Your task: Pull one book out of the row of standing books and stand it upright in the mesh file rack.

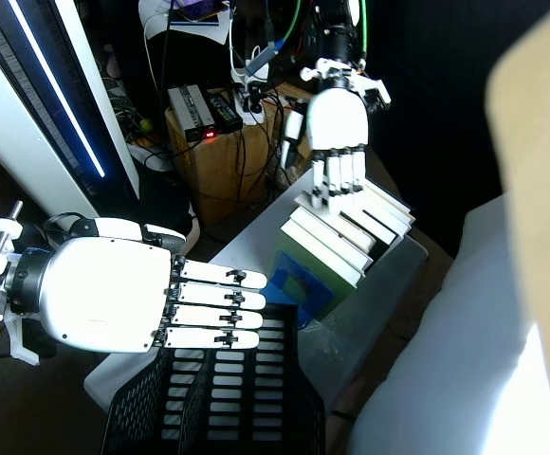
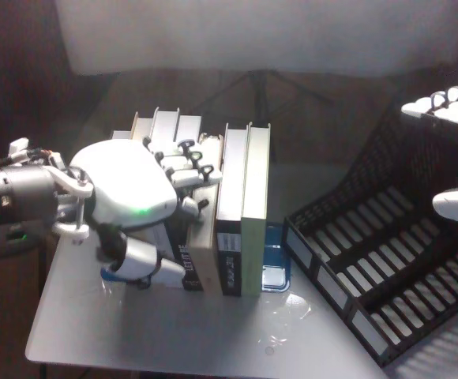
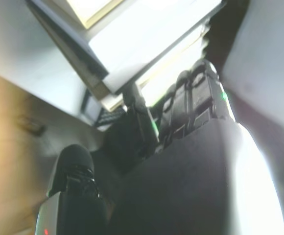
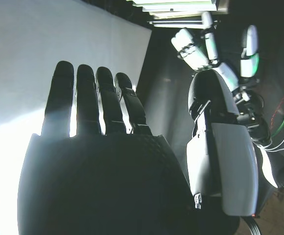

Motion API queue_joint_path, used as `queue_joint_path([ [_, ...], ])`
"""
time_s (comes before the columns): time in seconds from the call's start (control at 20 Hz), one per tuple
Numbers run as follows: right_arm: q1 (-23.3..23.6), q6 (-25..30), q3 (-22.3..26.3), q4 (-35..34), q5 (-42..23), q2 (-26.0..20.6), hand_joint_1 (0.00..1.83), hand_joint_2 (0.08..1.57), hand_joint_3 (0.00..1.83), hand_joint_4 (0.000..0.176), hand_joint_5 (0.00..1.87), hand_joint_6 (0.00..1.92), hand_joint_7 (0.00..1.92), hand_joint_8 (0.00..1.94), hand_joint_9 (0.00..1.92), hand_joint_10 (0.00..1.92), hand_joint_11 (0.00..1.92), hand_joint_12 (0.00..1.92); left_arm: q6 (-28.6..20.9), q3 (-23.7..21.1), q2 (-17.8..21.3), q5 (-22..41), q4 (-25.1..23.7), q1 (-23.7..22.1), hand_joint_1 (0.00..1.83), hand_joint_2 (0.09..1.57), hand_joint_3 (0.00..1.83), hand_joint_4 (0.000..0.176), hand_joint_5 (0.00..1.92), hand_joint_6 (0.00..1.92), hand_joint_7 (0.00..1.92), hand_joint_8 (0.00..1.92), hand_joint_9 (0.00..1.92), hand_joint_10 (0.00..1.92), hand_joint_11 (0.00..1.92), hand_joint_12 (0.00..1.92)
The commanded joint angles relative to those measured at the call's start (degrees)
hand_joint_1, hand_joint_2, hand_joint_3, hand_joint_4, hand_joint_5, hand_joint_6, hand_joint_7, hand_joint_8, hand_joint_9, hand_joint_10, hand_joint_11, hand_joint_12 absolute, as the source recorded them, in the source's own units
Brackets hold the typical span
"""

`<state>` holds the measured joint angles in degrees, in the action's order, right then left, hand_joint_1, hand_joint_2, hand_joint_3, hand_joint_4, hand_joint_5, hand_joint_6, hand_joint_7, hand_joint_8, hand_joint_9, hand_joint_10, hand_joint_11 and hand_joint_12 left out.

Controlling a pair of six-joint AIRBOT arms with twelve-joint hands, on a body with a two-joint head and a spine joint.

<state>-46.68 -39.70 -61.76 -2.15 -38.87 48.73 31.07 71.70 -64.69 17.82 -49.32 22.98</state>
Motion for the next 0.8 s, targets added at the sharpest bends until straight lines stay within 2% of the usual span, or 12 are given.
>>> queue_joint_path([
  [0.0, 0.2, 0.2, -0.2, -1.1, -6.6, -0.3, 0.34, 1.27, 0.01, 0.000, 0.00, 0.00, 0.00, 0.00, 0.00, 0.00, 0.00, 0.00, -1.1, -0.5, 0.7, 2.1, -1.7, 0.5, 0.15, 1.23, 0.00, 0.044, 0.68, 0.04, 0.02, 0.01, 0.00, 0.00, 0.00, 0.00],
  [0.05, 0.1, 0.2, -0.1, -1.2, -6.7, -0.3, 0.36, 1.27, 0.01, 0.000, 0.00, 0.00, 0.00, 0.00, 0.00, 0.00, 0.00, 0.00, -1.6, -0.8, 0.9, 2.1, -2.4, 0.7, 0.20, 1.23, 0.00, 0.022, 0.71, 0.04, 0.03, 0.01, 0.00, 0.00, 0.00, 0.00],
  [0.1, 0.0, 0.2, -0.1, -1.4, -6.8, -0.3, 0.35, 1.27, 0.00, 0.000, 0.00, 0.00, 0.00, 0.00, 0.00, 0.00, 0.00, 0.00, -4.3, -1.4, 1.1, 2.2, -5.7, 1.1, 0.20, 1.23, 0.00, 0.012, 0.74, 0.02, 0.04, 0.00, 0.00, 0.00, 0.00, 0.00],
  [0.15, -0.1, 0.2, -0.1, -1.5, -6.9, -0.3, 0.33, 1.27, 0.00, 0.000, 0.00, 0.00, 0.00, 0.00, 0.00, 0.00, 0.00, 0.00, -5.9, -1.6, 1.2, 2.5, -7.3, 1.4, 0.19, 1.23, 0.00, 0.049, 0.77, 0.03, 0.03, 0.00, 0.00, 0.00, 0.00, 0.00],
  [0.2, -0.2, 0.2, -0.1, -1.7, -7.0, -0.3, 0.33, 1.27, 0.00, 0.000, 0.00, 0.00, 0.00, 0.00, 0.00, 0.00, 0.00, 0.00, -7.0, -2.1, 1.5, 2.9, -8.3, 1.9, 0.18, 1.22, 0.00, 0.058, 0.76, 0.02, 0.02, 0.00, 0.00, 0.00, 0.00, 0.00],
  [0.4, -0.2, 0.2, 0.0, -1.8, -7.0, -0.4, 0.33, 1.27, 0.00, 0.000, 0.00, 0.00, 0.00, 0.00, 0.00, 0.00, 0.00, 0.00, -8.2, -4.2, 3.0, 4.7, -8.3, 4.3, 0.13, 1.26, 0.01, 0.001, 0.71, 0.01, 0.00, 0.00, 0.00, 0.00, 0.00, 0.00],
  [0.45, -0.2, 0.2, 0.0, -1.8, -7.0, -0.4, 0.34, 1.27, 0.00, 0.000, 0.00, 0.00, 0.00, 0.00, 0.00, 0.00, 0.00, 0.00, -8.7, -4.5, 3.2, 5.1, -8.3, 4.8, 0.17, 1.26, 0.01, 0.000, 0.74, 0.02, 0.00, 0.00, 0.00, 0.00, 0.00, 0.00],
  [0.5, -0.2, 0.2, 0.0, -1.9, -7.0, -0.4, 0.34, 1.27, 0.00, 0.000, 0.00, 0.00, 0.00, 0.00, 0.00, 0.00, 0.00, 0.00, -9.3, -4.8, 3.5, 5.6, -8.2, 5.5, 0.08, 1.27, 0.01, 0.014, 0.65, 0.01, 0.00, 0.00, 0.00, 0.00, 0.00, 0.00],
  [0.55, -0.3, 0.2, 0.0, -2.0, -7.1, -0.4, 0.33, 1.27, 0.00, 0.000, 0.00, 0.00, 0.00, 0.00, 0.00, 0.00, 0.00, 0.00, -9.5, -5.2, 3.7, 5.8, -7.8, 6.5, 0.05, 1.26, 0.00, 0.047, 0.60, 0.00, 0.00, 0.00, 0.00, 0.00, 0.00, 0.00],
  [0.65, -0.5, 0.2, 0.0, -2.2, -7.1, -0.4, 0.33, 1.27, 0.00, 0.000, 0.00, 0.00, 0.00, 0.00, 0.00, 0.00, 0.00, 0.00, -10.3, -5.5, 3.9, 6.6, -7.3, 7.7, 0.06, 1.25, 0.00, 0.058, 0.60, 0.00, 0.00, 0.00, 0.00, 0.00, 0.00, 0.00],
  [0.7, -0.5, 0.2, 0.0, -2.2, -7.1, -0.4, 0.33, 1.27, 0.00, 0.000, 0.00, 0.00, 0.00, 0.00, 0.00, 0.00, 0.00, 0.00, -10.4, -5.6, 4.0, 6.8, -6.9, 8.0, 0.06, 1.26, 0.00, 0.032, 0.61, 0.01, 0.00, 0.00, 0.00, 0.00, 0.00, 0.00],
  [0.75, -0.5, 0.2, 0.0, -2.3, -7.2, -0.4, 0.34, 1.27, 0.00, 0.000, 0.00, 0.00, 0.00, 0.00, 0.00, 0.00, 0.00, 0.00, -10.4, -5.9, 4.2, 7.2, -6.2, 8.7, 0.05, 1.26, 0.00, 0.024, 0.61, 0.01, 0.00, 0.00, 0.00, 0.00, 0.00, 0.00],
])
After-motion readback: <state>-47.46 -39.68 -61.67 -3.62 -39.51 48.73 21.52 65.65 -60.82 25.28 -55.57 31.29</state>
